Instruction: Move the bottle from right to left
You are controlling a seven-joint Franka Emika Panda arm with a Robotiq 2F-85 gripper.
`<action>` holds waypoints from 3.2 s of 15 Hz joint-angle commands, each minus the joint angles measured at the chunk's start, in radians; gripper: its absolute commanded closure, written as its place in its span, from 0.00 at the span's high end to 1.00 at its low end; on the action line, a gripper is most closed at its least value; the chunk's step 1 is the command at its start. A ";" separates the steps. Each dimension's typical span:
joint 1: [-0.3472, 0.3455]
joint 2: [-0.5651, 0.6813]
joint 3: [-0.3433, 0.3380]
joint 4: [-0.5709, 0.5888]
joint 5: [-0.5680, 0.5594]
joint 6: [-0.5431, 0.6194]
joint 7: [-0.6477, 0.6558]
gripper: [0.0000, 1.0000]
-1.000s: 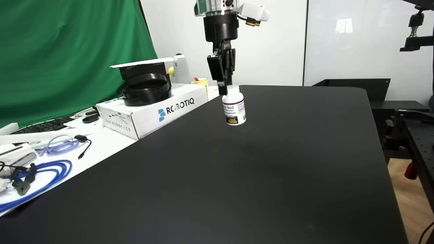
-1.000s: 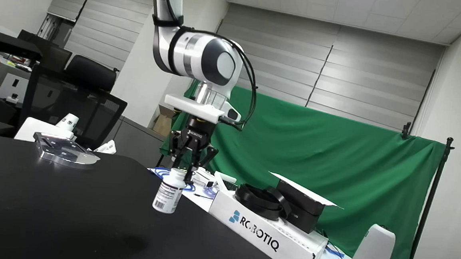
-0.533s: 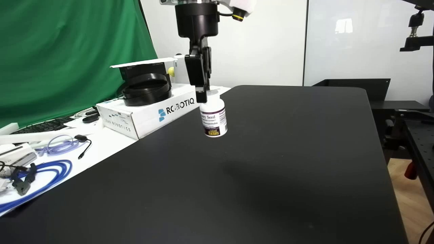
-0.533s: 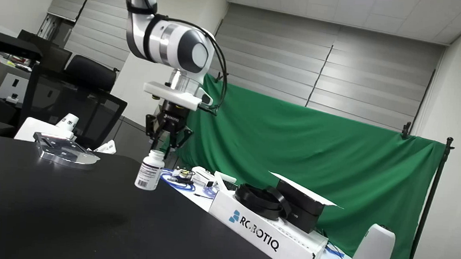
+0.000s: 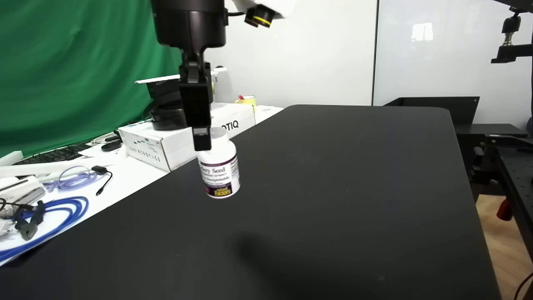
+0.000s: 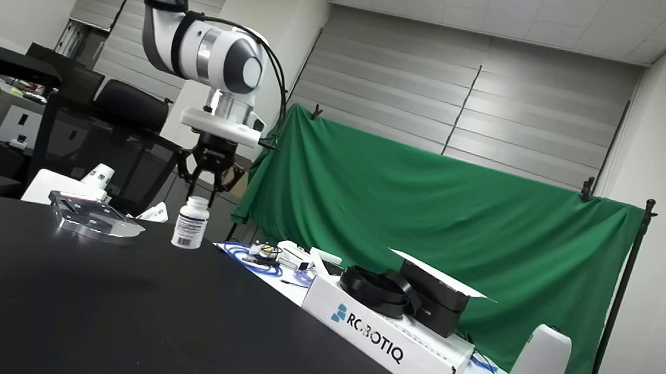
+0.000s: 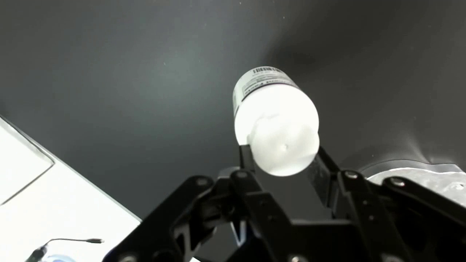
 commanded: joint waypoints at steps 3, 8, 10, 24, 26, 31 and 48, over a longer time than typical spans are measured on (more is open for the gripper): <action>0.043 0.149 0.041 0.192 -0.031 -0.032 -0.070 0.17; 0.113 0.247 0.067 0.343 -0.046 -0.140 -0.069 0.17; 0.142 0.284 0.071 0.407 -0.050 -0.204 -0.065 0.17; 0.202 0.475 0.109 0.637 -0.037 -0.275 -0.142 0.17; 0.213 0.492 0.108 0.655 -0.043 -0.277 -0.144 0.17; 0.227 0.524 0.112 0.688 -0.038 -0.289 -0.154 0.17; 0.222 0.494 0.085 0.785 -0.039 -0.337 -0.119 1.00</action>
